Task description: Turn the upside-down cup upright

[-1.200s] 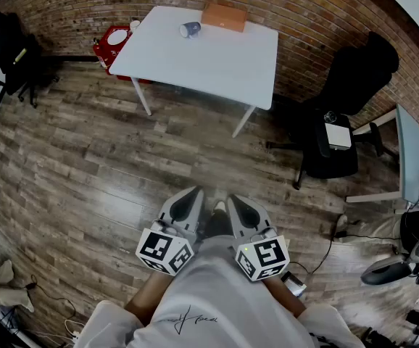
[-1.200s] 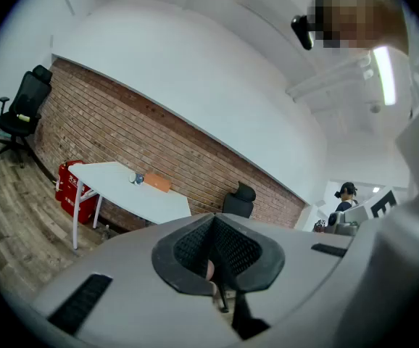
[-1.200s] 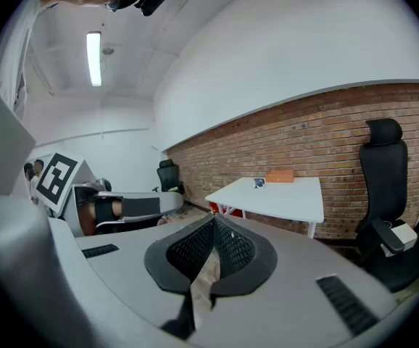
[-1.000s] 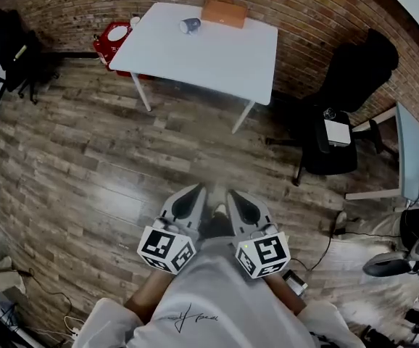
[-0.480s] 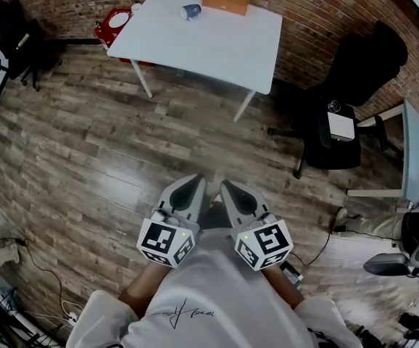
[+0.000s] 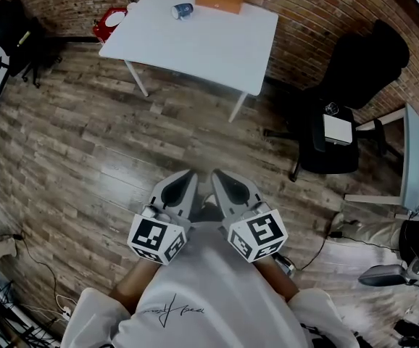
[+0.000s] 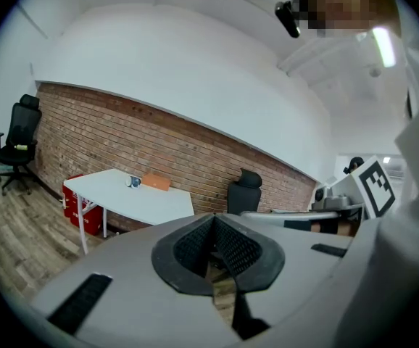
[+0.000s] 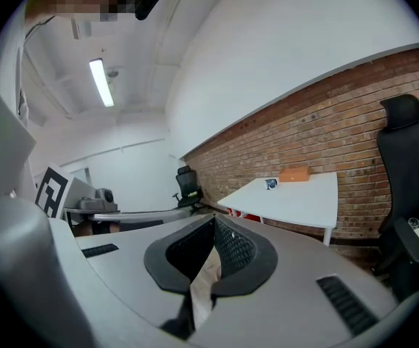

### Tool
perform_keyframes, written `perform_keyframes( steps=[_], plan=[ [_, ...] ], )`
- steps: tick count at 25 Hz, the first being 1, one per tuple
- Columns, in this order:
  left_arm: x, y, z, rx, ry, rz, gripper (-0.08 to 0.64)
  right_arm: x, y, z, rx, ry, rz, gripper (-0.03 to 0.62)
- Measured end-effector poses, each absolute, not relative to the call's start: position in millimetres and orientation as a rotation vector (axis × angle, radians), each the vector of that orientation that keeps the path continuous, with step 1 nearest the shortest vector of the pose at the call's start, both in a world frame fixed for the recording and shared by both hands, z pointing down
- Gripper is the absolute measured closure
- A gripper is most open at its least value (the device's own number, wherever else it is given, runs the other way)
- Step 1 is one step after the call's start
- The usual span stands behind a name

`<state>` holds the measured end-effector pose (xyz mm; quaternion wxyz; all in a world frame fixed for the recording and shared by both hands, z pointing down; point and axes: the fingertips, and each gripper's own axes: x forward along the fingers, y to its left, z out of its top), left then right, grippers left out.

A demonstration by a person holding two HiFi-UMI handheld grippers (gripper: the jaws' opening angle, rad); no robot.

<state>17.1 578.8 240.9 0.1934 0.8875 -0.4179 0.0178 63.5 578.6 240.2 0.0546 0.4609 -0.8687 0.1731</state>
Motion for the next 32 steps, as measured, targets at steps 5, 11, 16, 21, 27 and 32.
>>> perform_keyframes(
  steps=[5, 11, 16, 21, 27, 32],
  plan=[
    [31, 573, 241, 2.472, -1.207, 0.031, 0.551, 81, 574, 244, 1.381, -2.649, 0.552, 0.571],
    [42, 576, 248, 2.460, -1.218, 0.050, 0.551, 94, 576, 251, 1.380, -2.652, 0.574, 0.571],
    [44, 570, 251, 2.415, -1.235, 0.051, 0.551, 96, 573, 254, 1.367, -2.656, 0.593, 0.571],
    [40, 560, 257, 2.384, -1.227, 0.040, 0.551, 94, 562, 259, 1.363, -2.651, 0.598, 0.571],
    [40, 531, 248, 2.416, -1.242, 0.034, 0.551, 94, 540, 261, 1.369, -2.625, 0.605, 0.571],
    [34, 506, 254, 2.397, -1.225, 0.036, 0.551, 87, 513, 264, 1.364, -2.612, 0.606, 0.571]
  ],
)
